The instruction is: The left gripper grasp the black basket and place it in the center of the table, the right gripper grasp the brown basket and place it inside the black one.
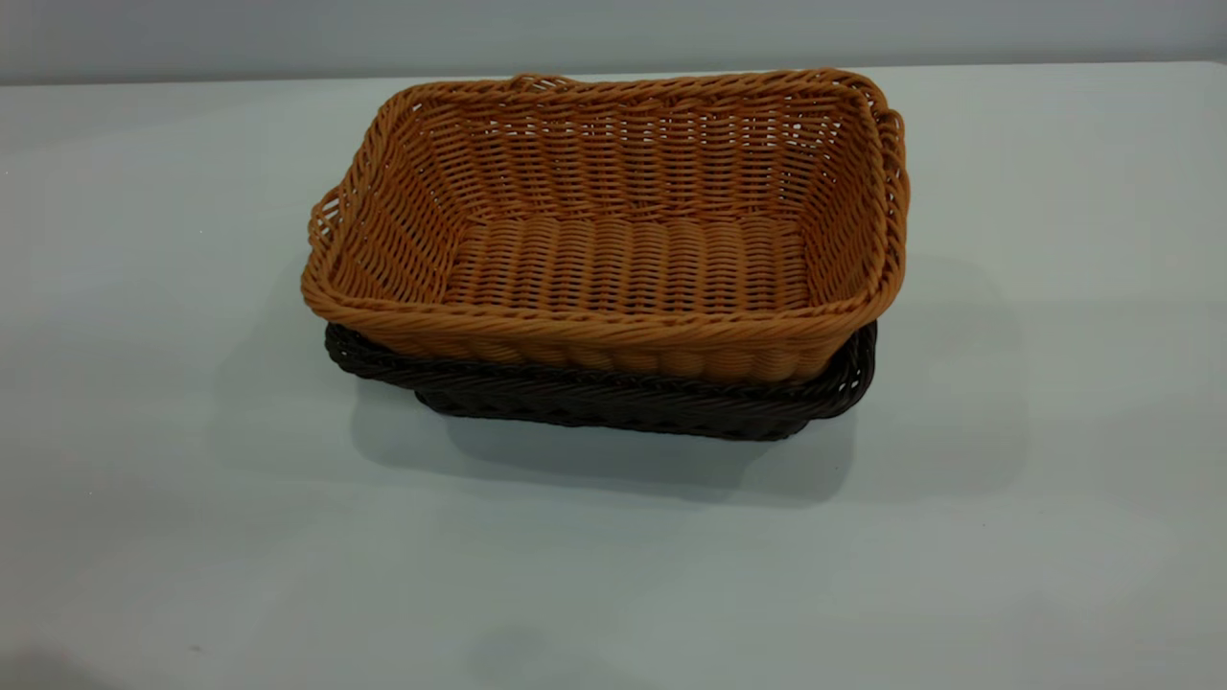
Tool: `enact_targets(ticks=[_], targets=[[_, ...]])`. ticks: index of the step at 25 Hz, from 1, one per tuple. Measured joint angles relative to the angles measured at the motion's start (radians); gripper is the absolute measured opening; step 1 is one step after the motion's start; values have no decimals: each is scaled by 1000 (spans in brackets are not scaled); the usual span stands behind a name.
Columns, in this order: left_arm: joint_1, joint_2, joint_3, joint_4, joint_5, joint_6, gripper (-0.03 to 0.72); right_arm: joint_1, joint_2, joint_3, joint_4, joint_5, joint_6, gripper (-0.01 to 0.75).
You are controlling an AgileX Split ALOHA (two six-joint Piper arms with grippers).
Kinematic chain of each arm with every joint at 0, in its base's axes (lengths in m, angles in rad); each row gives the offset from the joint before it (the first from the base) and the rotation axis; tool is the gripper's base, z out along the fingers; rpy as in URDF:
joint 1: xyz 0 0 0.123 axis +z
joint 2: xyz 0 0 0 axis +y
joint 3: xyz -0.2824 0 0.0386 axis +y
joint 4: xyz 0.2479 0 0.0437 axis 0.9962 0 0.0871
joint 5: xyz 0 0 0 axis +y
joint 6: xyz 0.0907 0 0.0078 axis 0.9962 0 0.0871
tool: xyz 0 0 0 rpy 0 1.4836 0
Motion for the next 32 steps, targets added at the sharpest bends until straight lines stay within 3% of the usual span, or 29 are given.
enact_targets(ticks=[5,13,23,28,32], targets=[[0,-71,0,-116,1,111,447,0,-2,0,0,0,0,563],[22,-346,0,-127,9,130,447,0,-62,0,0,0,0,563],[230,-922,0,-126,52,131,447,0,-376,0,0,11,0,563],[326,-951,0,-127,63,131,447,-9,-484,0,2,16,0,563],[403,-955,0,-127,64,131,447,-63,-524,0,13,19,0,563]])
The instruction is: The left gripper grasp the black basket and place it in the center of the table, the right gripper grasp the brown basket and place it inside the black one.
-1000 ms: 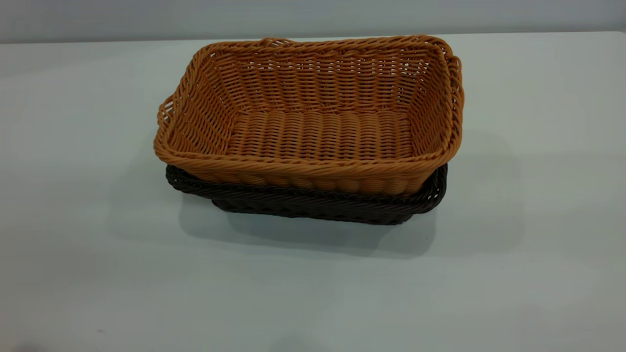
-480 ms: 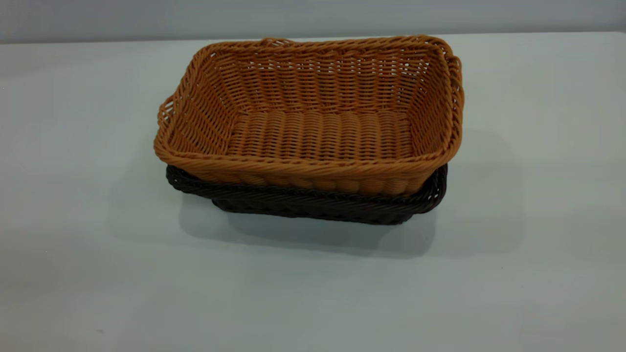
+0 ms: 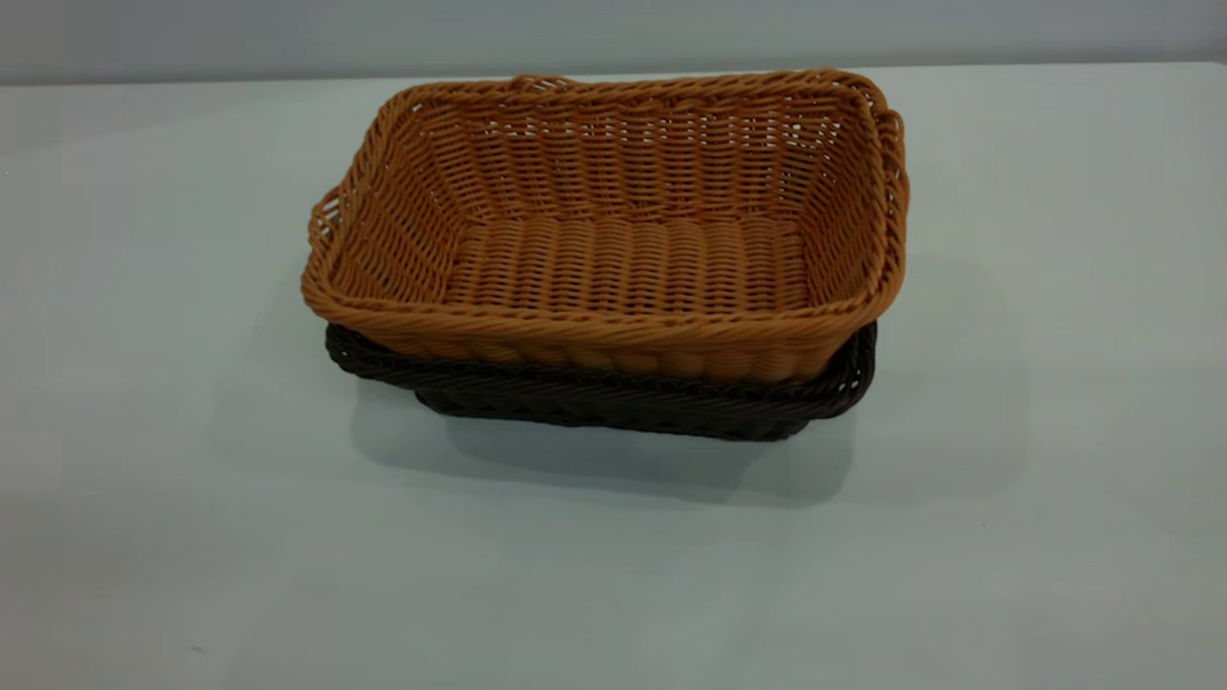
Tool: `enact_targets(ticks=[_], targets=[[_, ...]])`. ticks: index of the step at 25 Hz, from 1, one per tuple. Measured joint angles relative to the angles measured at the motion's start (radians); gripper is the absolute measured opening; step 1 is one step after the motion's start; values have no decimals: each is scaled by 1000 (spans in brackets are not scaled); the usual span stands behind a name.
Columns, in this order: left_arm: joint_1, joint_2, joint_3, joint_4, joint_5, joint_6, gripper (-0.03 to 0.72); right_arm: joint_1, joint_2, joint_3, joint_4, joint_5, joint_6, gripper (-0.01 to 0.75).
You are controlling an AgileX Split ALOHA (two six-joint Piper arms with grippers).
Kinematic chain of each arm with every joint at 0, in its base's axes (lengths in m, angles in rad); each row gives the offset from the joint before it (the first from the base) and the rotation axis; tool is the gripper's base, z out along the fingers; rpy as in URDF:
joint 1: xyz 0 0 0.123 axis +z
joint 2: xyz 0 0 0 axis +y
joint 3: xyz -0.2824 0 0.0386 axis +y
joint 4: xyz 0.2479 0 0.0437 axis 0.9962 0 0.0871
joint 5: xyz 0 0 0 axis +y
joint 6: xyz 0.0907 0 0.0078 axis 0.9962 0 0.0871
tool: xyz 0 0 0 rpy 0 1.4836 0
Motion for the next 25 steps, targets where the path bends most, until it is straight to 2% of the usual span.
enact_targets(ticks=[3,6,13,20,25], targets=[[58,-1,0,0,0,0,447,-51,-1,0,3,1,0,563],[97,-1,0,0,1,0,447,-62,-1,0,3,1,0,563],[106,-1,0,0,1,0,447,-64,-1,0,3,1,0,563],[155,-1,0,0,1,0,447,-64,-1,0,3,1,0,563],[161,-1,0,0,1,0,447,-65,-1,0,3,1,0,563]])
